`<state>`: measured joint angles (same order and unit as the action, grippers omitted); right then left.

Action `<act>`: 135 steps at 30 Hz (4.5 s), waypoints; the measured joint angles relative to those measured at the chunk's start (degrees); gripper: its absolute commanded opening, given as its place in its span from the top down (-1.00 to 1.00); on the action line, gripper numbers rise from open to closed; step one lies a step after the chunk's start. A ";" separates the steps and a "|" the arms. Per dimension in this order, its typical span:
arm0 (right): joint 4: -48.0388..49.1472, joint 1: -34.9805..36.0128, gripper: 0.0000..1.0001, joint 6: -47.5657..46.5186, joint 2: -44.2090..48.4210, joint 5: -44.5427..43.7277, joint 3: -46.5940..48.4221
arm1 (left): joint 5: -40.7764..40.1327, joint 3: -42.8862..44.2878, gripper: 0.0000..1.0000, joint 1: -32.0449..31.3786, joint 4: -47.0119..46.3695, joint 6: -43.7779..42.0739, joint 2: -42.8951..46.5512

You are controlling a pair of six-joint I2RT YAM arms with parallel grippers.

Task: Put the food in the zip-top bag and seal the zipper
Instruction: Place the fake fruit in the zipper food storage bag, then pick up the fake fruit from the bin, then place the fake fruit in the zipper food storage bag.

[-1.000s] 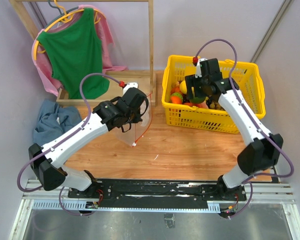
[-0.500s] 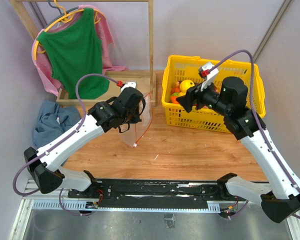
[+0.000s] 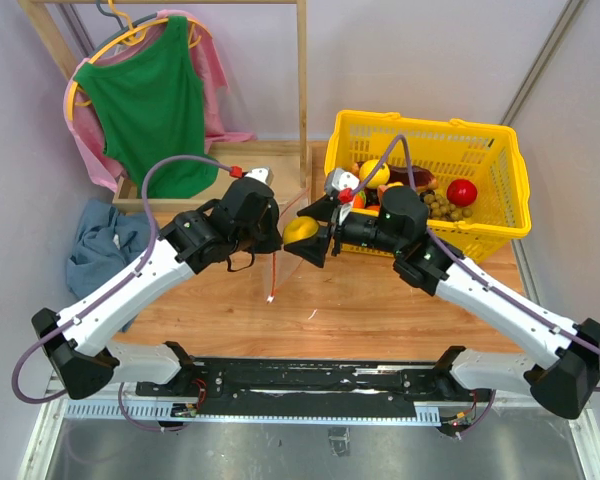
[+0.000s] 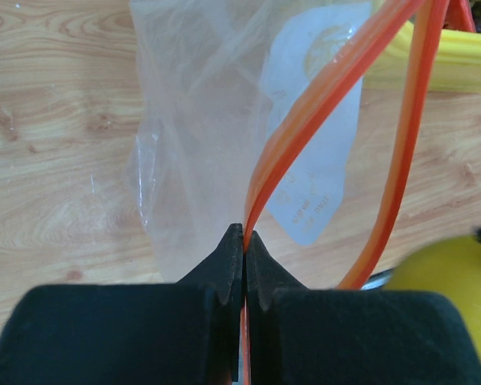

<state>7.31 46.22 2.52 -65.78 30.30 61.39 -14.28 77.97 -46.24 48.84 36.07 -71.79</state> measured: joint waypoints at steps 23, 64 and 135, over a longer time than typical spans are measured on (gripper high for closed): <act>10.82 0.39 -0.43 -5.99 -6.36 -3.34 -8.59 | 5.92 -3.58 1.00 0.04 -1.62 -1.07 4.35; -35.80 -22.64 -0.76 -6.84 -13.05 -22.93 23.39 | -8.22 -0.39 0.99 0.04 1.01 -3.58 -1.81; -38.27 -10.19 0.78 16.92 -6.34 -21.35 22.99 | -9.88 0.48 0.99 0.04 -5.40 0.98 -3.23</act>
<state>-30.96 36.03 19.44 -72.12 8.95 84.38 -24.16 78.46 -46.19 43.44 37.06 -75.02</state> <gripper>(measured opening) 0.557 0.011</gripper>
